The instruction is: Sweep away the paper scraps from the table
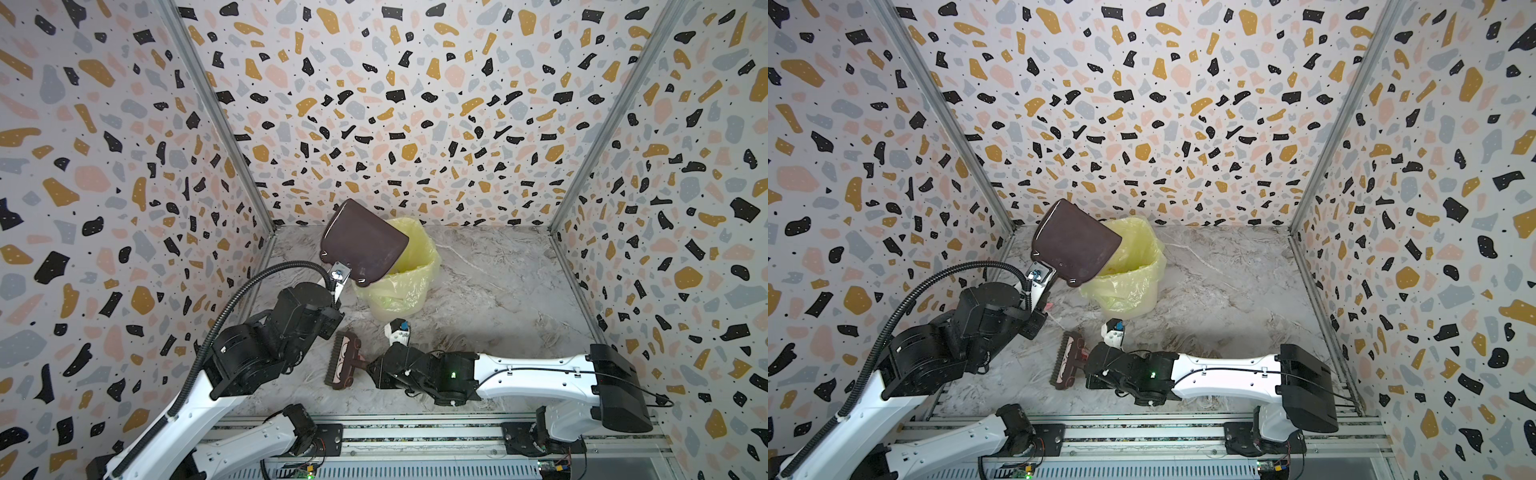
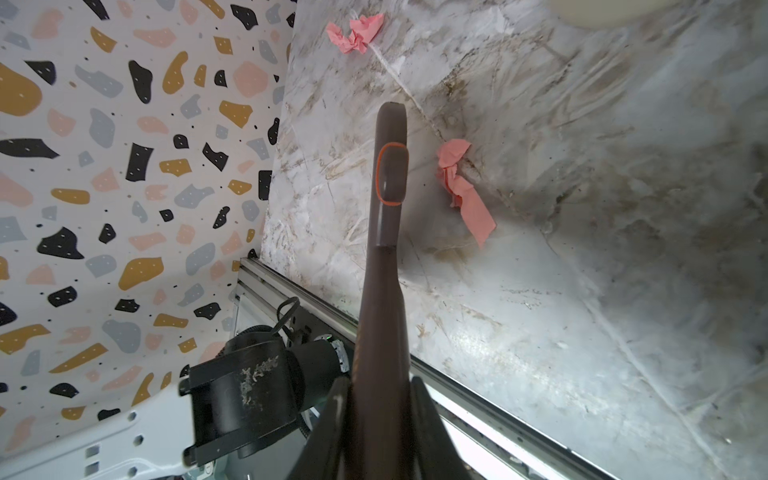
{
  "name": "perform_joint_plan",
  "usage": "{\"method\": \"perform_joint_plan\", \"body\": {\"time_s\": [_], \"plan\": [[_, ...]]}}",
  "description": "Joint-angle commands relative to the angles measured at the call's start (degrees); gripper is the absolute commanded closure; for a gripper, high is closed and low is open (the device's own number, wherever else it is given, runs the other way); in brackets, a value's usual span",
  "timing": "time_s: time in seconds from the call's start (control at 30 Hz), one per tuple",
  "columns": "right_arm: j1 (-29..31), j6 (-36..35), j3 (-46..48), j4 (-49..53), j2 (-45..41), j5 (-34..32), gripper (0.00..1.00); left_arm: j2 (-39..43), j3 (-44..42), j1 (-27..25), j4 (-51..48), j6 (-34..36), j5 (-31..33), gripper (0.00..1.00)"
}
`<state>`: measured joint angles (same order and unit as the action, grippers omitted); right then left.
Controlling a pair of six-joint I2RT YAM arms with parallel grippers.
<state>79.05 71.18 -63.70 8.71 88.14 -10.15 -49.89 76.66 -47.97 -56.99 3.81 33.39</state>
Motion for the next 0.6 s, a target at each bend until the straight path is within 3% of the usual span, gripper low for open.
{"method": "perform_joint_plan", "body": {"time_s": [0.0,0.23,0.57], "plan": [[-2.0,-3.9,-1.8,0.8,-0.5,2.9,1.0,0.2,2.4,-0.1,0.4,0.1,0.9,1.0],[-6.1,-5.5,3.4,10.6,-5.3,9.1,1.0,-0.1,3.1,0.0,0.0,0.1,0.1,1.0],[-13.9,-9.8,8.1,32.9,-22.0,8.4,1.0,-0.7,2.5,-0.1,0.4,1.1,-8.0,1.0]]}}
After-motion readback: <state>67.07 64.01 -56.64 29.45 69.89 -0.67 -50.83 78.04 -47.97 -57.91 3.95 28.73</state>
